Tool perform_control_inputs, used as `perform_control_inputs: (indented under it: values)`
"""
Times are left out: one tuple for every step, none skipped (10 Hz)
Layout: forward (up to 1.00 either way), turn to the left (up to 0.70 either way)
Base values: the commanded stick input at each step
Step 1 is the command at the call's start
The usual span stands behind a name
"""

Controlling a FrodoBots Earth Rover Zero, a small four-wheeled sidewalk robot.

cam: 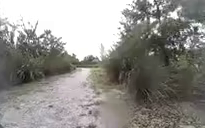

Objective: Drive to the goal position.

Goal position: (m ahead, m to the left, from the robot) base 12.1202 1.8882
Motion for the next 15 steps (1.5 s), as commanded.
perform_control_inputs:
  values:
    - [0.70,0.00]
    - [0.70,0.00]
    - [0.70,0.00]
    - [0.70,0.00]
    - [0.70,0.00]
    - [0.70,0.00]
    - [0.70,0.35]
    - [0.70,0.35]
    - [0.70,0.35]
    - [0.70,0.35]
    - [0.70,0.35]
    - [0.70,0.35]
    - [0.70,0.00]
    - [0.70,0.00]
    - [0.70,0.00]
